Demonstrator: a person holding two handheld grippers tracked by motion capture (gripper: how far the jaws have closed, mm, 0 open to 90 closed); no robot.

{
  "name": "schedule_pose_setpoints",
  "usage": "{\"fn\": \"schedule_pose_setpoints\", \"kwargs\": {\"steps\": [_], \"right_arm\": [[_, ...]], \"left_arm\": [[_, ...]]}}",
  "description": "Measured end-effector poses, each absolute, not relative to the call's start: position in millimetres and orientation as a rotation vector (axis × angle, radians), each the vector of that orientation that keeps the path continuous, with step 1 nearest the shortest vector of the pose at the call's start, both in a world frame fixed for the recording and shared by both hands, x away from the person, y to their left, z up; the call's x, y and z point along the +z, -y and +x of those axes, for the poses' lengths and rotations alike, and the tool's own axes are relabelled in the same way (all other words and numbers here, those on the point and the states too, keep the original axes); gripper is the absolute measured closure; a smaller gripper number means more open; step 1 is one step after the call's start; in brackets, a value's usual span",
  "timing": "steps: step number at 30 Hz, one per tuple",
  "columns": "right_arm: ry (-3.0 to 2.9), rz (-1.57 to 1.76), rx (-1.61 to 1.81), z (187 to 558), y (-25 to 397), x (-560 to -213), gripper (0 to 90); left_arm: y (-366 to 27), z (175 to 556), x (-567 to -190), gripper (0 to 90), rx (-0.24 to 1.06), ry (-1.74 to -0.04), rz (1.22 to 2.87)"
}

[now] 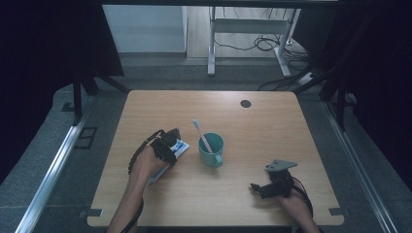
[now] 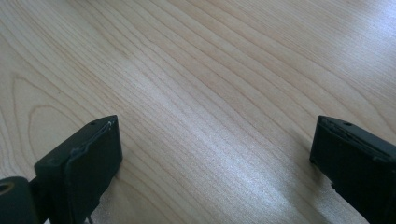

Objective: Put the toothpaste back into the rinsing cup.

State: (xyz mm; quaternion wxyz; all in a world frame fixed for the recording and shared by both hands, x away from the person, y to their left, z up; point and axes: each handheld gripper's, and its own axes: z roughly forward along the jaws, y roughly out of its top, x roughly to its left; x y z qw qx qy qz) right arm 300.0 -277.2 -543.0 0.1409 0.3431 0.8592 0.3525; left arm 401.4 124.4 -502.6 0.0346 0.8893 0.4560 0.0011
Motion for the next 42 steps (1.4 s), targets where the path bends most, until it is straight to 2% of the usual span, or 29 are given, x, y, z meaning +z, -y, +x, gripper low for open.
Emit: {"fn": "schedule_pose_setpoints", "kwargs": {"steps": [12,18,25,42], "right_arm": [[-2.481,0.991,1.018,299.9,277.2,-543.0,2.0],[-2.481,0.991,1.018,299.9,277.2,-543.0,2.0],[-2.481,0.991,1.018,299.9,277.2,-543.0,2.0],[-2.482,0.992,1.018,299.9,277.2,-542.9,1.9]], "left_arm": [[-124.3,407.7,-500.8,52.2,-0.069,-1.446,2.746],[-129.1,405.7,-495.9,63.7,-0.089,-1.439,2.715],[-135.3,403.3,-493.7,69.7,-0.100,-1.423,2.674],[-150.7,396.5,-489.7,72.6,-0.081,-1.370,2.578]]}}
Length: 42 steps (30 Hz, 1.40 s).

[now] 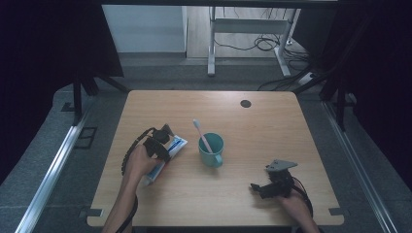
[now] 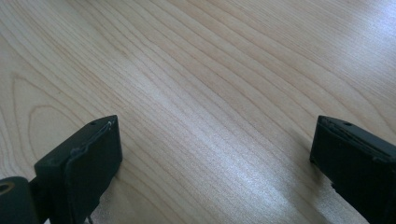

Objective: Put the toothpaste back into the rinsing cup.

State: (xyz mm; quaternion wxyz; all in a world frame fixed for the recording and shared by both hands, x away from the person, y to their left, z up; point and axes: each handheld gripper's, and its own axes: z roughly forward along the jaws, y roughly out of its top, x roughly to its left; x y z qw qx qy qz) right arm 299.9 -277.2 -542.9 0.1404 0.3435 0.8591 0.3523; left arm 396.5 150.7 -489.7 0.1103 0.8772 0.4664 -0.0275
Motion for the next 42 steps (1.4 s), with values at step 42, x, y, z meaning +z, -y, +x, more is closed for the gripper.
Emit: {"fn": "schedule_pose_setpoints", "kwargs": {"steps": [42], "right_arm": [[-2.479,0.993,1.021,299.9,277.1,-543.2,2.0]], "left_arm": [[-171.5,333.8,-459.9,72.7,0.139,-1.091,2.374]]}}
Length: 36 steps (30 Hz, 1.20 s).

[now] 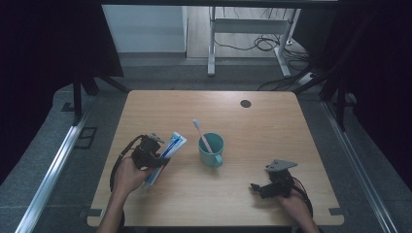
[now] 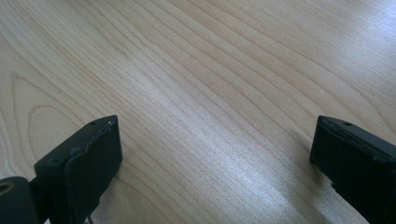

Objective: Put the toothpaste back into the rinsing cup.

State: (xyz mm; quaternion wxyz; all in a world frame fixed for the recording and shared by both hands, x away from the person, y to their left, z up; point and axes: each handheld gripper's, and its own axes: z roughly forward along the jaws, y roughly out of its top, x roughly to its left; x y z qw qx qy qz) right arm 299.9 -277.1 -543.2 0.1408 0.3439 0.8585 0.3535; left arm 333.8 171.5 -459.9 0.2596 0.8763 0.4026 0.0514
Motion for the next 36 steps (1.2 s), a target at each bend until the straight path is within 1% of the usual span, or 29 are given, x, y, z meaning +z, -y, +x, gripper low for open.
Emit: {"fn": "schedule_pose_setpoints", "kwargs": {"steps": [8,18,36], "right_arm": [[-2.480,0.992,1.021,299.9,277.1,-543.2,2.0],[-2.479,0.990,1.020,300.0,277.2,-543.2,2.0],[-2.479,0.990,1.021,300.1,277.2,-543.2,2.0]], "left_arm": [[-173.8,320.2,-456.4,72.7,0.159,-1.006,2.318],[-172.7,307.2,-446.5,72.8,0.181,-0.952,2.234],[-156.2,312.6,-430.3,72.8,0.201,-0.878,2.119]]}}
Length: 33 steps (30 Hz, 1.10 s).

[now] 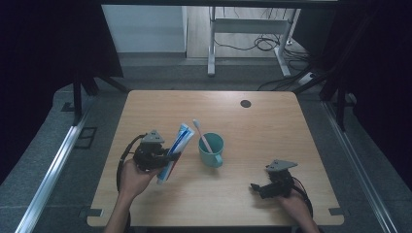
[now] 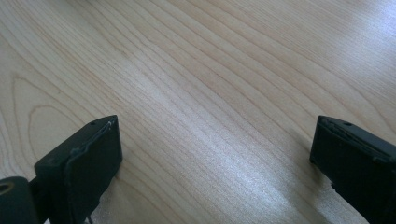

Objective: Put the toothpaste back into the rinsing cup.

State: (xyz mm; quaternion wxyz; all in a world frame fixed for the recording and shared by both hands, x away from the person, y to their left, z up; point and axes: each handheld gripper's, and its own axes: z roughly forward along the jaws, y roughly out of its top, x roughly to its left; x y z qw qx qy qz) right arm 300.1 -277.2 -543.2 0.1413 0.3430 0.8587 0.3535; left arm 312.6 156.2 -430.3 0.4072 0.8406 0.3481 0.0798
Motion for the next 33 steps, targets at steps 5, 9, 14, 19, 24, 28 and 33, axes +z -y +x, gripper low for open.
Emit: {"fn": "schedule_pose_setpoints", "kwargs": {"steps": [5,9,14,19,24,28,33], "right_arm": [[-2.479,0.989,1.020,300.1,277.2,-543.2,2.0],[-2.478,0.987,1.020,300.1,277.2,-543.3,2.0],[-2.479,0.989,1.021,300.1,277.2,-543.2,2.0],[-2.482,0.989,1.019,300.1,277.4,-542.9,2.0],[-2.480,0.990,1.020,300.1,277.3,-543.1,2.0],[-2.479,0.990,1.020,300.1,277.2,-543.1,2.0],[-2.479,0.988,1.020,300.1,277.2,-543.2,2.0]], "left_arm": [[-147.0,316.1,-425.4,72.8,0.204,-0.862,2.119],[-140.4,319.3,-422.2,72.7,0.207,-0.853,2.107],[-131.8,325.4,-415.8,72.8,0.212,-0.841,2.084],[-121.8,329.8,-409.2,72.8,0.229,-0.829,2.065],[-112.0,334.4,-404.5,72.8,0.246,-0.814,2.051],[-105.2,339.2,-400.1,72.8,0.261,-0.808,2.039],[-96.3,345.4,-395.9,72.7,0.276,-0.799,2.028]]}}
